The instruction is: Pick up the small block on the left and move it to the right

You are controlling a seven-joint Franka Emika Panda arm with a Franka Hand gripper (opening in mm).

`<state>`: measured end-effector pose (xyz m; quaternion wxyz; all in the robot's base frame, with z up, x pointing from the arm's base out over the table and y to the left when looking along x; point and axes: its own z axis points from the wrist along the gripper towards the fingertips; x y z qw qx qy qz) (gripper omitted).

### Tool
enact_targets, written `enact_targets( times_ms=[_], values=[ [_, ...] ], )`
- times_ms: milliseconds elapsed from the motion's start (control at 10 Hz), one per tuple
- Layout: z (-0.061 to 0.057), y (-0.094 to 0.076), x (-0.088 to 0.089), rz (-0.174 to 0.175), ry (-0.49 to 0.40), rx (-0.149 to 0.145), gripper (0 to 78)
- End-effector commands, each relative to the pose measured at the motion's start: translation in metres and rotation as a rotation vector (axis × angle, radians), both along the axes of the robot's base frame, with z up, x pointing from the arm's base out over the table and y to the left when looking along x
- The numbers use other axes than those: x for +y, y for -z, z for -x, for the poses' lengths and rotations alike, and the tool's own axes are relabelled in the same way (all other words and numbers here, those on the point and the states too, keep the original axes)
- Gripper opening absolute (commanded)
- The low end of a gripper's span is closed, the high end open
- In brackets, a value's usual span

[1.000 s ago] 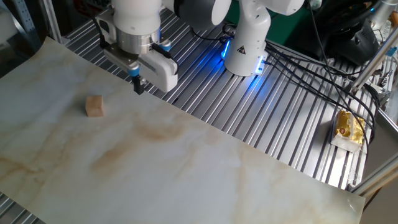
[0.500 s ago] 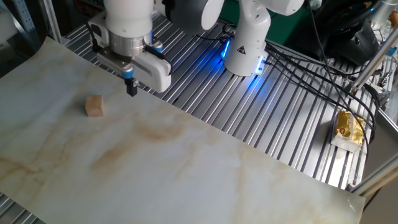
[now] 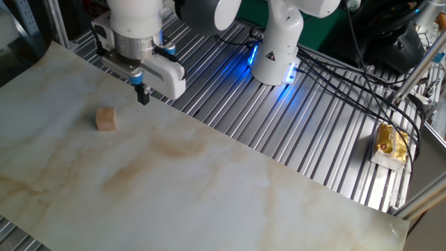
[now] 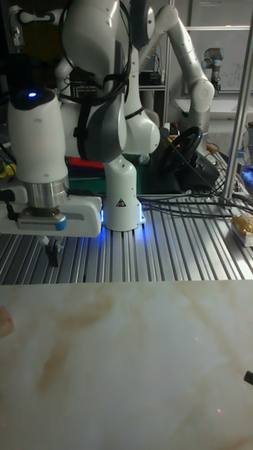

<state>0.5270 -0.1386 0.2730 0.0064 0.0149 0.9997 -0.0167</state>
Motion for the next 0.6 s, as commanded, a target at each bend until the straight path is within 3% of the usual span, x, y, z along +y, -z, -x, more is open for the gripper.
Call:
enact_targets(
  times_ms=[100, 600],
  values=[
    [0.0, -0.001, -0.009, 0.015, 0.098, 0.016, 0.0],
    [-0.008, 0.003, -0.047, 0.015, 0.154, 0.023, 0.0]
  ],
)
